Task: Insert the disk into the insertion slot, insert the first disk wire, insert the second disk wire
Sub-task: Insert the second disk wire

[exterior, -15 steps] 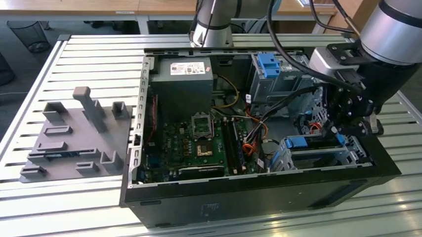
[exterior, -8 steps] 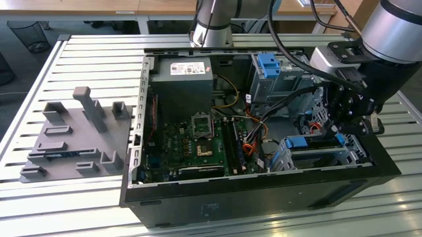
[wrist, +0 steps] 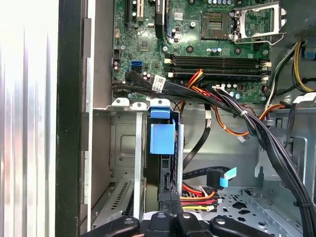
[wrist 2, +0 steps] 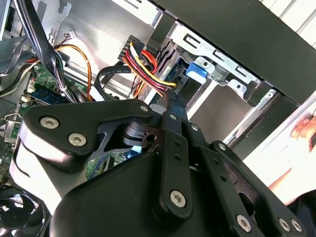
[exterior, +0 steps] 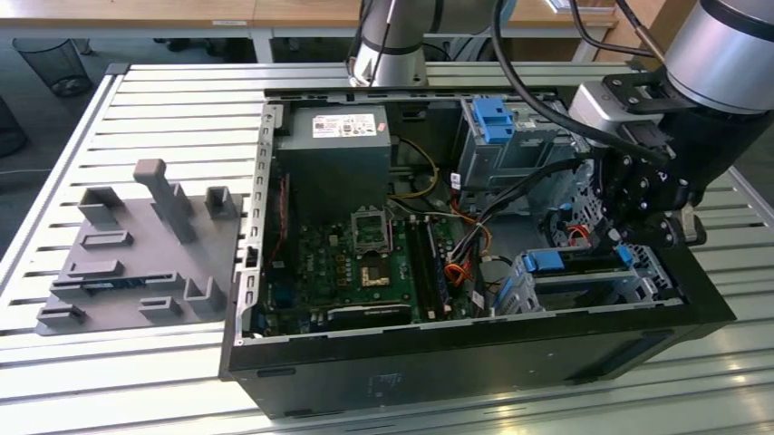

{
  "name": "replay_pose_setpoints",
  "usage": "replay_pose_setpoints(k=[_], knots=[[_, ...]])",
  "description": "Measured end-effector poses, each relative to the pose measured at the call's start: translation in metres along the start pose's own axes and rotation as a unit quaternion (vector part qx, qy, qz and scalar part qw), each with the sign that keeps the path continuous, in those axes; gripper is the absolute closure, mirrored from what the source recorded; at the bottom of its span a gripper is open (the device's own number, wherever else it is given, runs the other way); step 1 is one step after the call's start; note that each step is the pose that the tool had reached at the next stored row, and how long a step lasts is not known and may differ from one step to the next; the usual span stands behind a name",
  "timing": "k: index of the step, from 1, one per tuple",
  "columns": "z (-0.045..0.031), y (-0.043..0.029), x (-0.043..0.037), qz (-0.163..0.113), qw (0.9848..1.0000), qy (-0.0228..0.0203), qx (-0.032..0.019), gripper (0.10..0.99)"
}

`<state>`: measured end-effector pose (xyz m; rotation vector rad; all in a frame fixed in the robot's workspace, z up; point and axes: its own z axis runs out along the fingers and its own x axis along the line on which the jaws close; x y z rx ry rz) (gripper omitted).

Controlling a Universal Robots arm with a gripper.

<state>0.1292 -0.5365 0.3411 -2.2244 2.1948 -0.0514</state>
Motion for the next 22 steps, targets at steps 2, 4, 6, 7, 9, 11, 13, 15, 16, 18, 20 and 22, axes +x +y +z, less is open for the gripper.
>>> replay_pose_setpoints(k=[2,4,6,7,9,11,13,15,16,18,20,22], knots=[[-0.0001,0.0000,0.0000,0.000,1.0000,-0.0001,0.0000,0.980],[-0.0002,0.0003,0.0000,0.000,1.0000,0.0000,0.0000,0.980],[-0.0002,0.0016,0.0000,0.000,1.0000,0.0001,0.0000,0.980],[-0.0002,0.0020,0.0000,0.000,1.0000,0.0000,0.0000,0.980],[-0.0002,0.0028,0.0000,0.000,1.0000,0.0000,0.0001,0.980],[-0.0003,0.0041,-0.0001,0.000,1.0000,0.0000,0.0001,0.980],[-0.0004,0.0081,-0.0001,0.000,1.0000,-0.0001,0.0000,0.980],[-0.0003,0.0093,-0.0001,0.000,1.0000,-0.0003,0.0001,0.980],[-0.0004,0.0096,-0.0005,0.000,1.0000,-0.0003,0.0001,0.980],[-0.0004,0.0104,-0.0012,0.000,1.0000,-0.0004,0.0001,0.980],[-0.0006,0.0112,-0.0015,0.000,1.0000,-0.0008,0.0001,0.980],[-0.0021,0.0113,-0.0019,0.000,1.0000,-0.0013,0.0001,0.980]])
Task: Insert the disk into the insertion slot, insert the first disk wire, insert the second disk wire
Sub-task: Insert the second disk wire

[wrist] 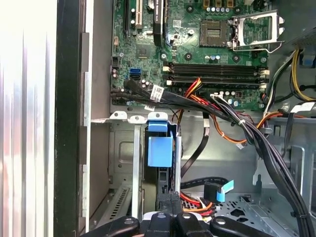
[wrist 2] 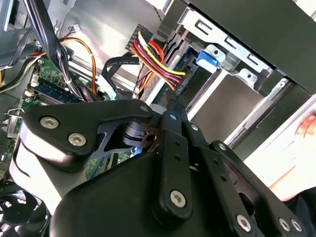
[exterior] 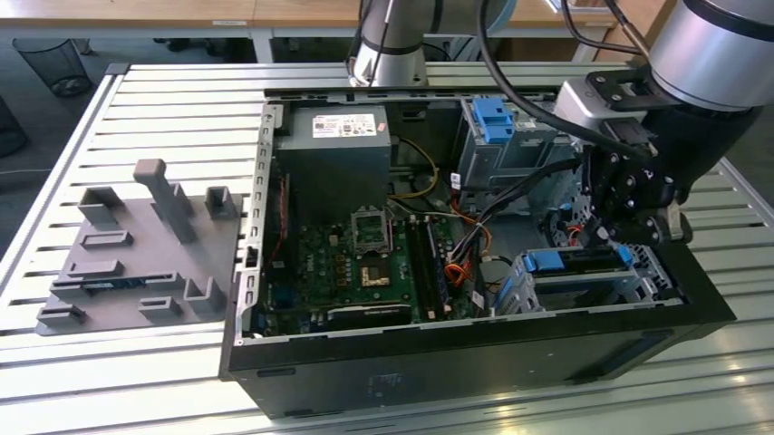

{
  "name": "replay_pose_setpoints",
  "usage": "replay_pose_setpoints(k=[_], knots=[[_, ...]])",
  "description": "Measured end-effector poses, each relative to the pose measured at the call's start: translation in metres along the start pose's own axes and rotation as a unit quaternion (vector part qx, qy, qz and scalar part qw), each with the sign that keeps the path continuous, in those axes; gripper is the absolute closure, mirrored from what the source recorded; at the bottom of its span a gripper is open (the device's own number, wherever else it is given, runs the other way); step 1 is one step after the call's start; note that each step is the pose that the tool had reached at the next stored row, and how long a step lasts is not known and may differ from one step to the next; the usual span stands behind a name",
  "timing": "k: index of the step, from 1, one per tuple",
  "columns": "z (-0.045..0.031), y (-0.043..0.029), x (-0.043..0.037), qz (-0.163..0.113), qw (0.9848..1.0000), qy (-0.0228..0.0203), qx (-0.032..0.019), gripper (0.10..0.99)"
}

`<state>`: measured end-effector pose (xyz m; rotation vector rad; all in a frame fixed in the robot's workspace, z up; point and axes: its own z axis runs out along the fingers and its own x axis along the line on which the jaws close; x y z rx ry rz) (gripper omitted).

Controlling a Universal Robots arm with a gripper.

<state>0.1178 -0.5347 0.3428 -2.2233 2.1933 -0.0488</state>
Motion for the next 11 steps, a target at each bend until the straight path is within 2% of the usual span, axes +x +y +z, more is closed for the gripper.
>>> replay_pose_setpoints(k=[7,11], knots=[[-0.0145,-0.0003,-0.0007,0.000,1.0000,-0.0017,-0.0010,0.980],[-0.0157,0.0024,-0.0010,0.000,1.0000,-0.0034,-0.0015,0.980]])
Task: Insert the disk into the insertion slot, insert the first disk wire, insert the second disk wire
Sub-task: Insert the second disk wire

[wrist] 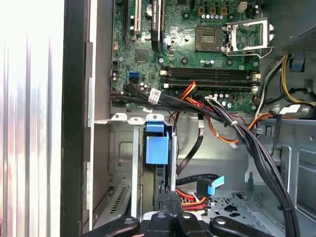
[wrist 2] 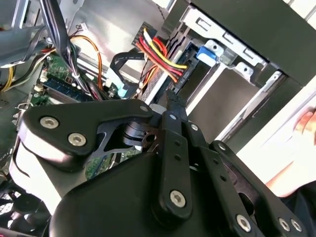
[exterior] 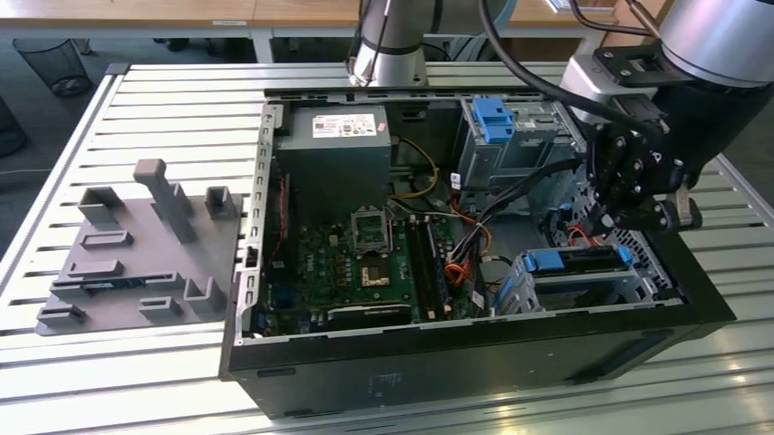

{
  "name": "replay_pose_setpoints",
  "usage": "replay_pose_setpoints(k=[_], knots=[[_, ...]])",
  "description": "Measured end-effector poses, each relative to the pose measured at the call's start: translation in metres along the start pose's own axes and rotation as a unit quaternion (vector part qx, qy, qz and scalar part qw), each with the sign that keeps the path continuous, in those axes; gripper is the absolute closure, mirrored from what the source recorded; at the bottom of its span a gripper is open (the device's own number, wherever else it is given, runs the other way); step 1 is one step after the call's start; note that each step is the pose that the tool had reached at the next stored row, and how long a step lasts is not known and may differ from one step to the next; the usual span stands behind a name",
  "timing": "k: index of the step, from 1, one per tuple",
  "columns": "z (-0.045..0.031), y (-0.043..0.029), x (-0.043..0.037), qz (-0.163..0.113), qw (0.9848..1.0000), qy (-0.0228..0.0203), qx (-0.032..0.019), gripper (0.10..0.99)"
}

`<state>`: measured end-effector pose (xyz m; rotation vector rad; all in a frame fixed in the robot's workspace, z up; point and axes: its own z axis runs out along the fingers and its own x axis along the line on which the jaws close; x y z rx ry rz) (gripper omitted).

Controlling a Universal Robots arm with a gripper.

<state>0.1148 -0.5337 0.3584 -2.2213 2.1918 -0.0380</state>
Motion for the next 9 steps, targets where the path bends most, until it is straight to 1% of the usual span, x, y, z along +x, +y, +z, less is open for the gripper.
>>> replay_pose_setpoints(k=[4,9], knots=[[-0.0002,0.0060,-0.0005,0.000,1.0000,-0.0007,0.0000,0.980],[-0.0004,0.0110,-0.0035,0.000,1.0000,-0.0016,0.0000,0.980]])
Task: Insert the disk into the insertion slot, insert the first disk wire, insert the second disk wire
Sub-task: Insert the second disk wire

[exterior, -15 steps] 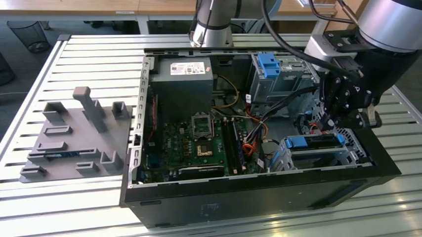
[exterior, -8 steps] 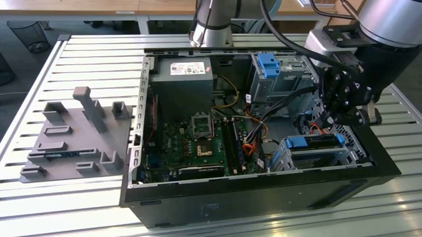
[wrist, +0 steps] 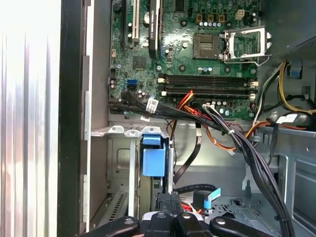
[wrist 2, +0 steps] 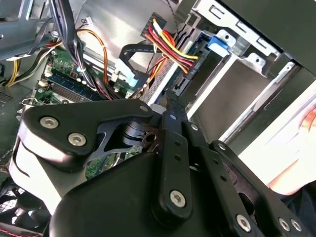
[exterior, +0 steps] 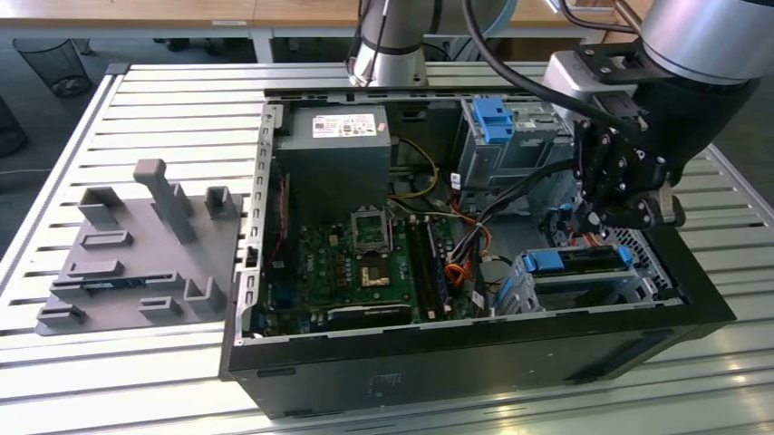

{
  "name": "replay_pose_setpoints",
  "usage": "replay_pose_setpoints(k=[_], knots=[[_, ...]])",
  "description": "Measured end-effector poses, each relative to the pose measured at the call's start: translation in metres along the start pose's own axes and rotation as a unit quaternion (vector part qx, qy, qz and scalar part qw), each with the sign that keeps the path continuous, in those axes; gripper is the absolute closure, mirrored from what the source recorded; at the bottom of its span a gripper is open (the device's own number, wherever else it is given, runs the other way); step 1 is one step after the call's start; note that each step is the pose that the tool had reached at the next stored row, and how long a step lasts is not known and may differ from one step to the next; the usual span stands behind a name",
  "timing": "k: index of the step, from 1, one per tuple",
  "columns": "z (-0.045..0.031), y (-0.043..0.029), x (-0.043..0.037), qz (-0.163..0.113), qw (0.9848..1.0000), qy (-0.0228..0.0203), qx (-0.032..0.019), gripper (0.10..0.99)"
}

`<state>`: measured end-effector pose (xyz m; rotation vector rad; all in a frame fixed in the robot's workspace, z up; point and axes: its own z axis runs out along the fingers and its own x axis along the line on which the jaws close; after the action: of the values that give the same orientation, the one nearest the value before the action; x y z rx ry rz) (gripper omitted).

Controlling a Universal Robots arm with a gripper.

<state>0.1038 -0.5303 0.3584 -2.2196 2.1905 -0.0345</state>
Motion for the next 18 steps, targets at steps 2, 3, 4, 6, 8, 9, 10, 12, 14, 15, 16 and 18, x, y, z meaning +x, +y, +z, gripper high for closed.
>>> replay_pose_setpoints(k=[2,3,4,6,8,9,10,12,14,15,16,18], knots=[[0.0000,0.0010,-0.0023,0.000,1.0000,-0.0002,0.0000,0.980],[0.0000,0.0013,-0.0043,0.000,1.0000,-0.0002,0.0000,0.980],[0.0000,0.0015,-0.0068,0.000,1.0000,-0.0002,0.0000,0.980],[-0.0001,0.0020,-0.0123,0.000,1.0000,-0.0001,0.0000,0.980],[-0.0001,0.0024,-0.0174,0.000,1.0000,-0.0002,0.0000,0.980],[-0.0001,0.0029,-0.0195,0.000,1.0000,-0.0002,0.0000,0.980],[-0.0001,0.0036,-0.0210,0.000,1.0000,-0.0002,0.0000,0.980],[-0.0001,0.0046,-0.0224,0.000,1.0000,-0.0002,0.0000,0.980],[-0.0001,0.0046,-0.0227,0.000,1.0000,-0.0003,0.0000,0.980],[-0.0001,0.0046,-0.0230,0.000,1.0000,-0.0002,0.0000,0.980],[-0.0001,0.0046,-0.0234,0.000,1.0000,-0.0002,-0.0001,0.980],[0.0000,0.0046,-0.0243,0.000,1.0000,-0.0002,-0.0001,0.980]])
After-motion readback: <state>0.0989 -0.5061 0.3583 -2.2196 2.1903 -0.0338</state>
